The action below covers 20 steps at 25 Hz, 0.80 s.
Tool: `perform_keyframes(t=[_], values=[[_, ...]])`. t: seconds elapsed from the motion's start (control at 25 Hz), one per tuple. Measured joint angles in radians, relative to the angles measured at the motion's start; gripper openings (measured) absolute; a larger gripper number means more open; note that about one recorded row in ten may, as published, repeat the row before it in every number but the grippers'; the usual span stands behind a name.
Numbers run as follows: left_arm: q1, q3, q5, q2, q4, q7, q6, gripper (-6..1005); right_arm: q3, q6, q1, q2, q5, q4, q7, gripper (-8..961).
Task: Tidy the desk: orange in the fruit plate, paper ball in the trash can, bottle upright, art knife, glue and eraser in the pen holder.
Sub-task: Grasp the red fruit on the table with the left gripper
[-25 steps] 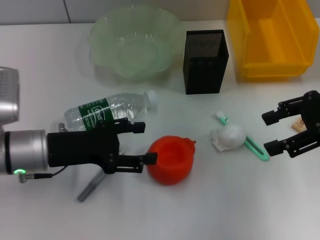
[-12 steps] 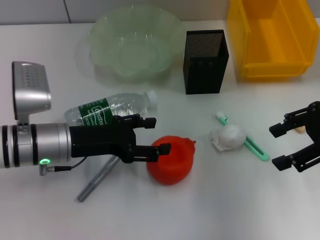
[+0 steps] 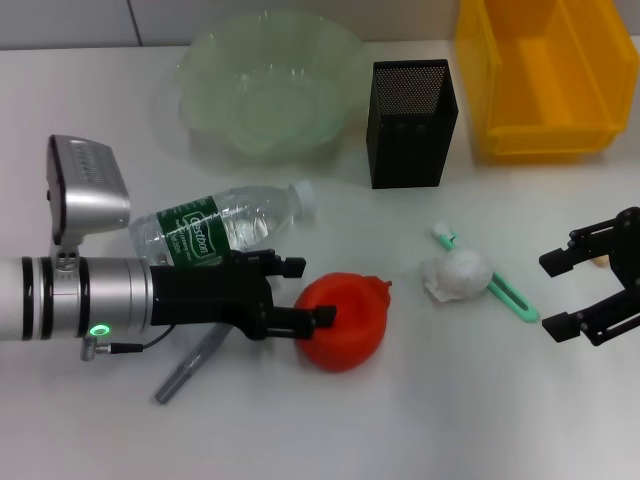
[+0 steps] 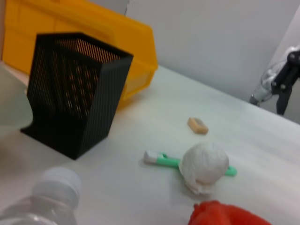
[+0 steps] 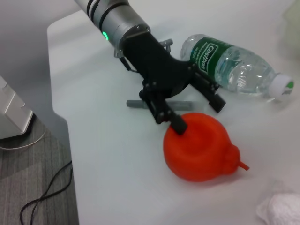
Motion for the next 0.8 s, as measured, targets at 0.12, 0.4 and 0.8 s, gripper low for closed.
perform_keyframes(t=[0.12, 0.4, 0.8], values=[[-0.003, 0.035, 0.000, 0.000, 0.004, -0.013, -0.013, 732, -0.003, 0.007, 0.000, 0.003, 0.000, 0.002, 0.000, 834], [0.010, 0.041, -0.046, 0.003, 0.012, -0.012, 0.012, 634, -0.012, 0.030, -0.001, 0.004, 0.000, 0.004, 0.003, 834], [0.018, 0.071, -0.056, 0.005, 0.016, -0.016, -0.001, 352, -0.015, 0.048, -0.007, 0.010, 0.000, 0.008, 0.005, 833]])
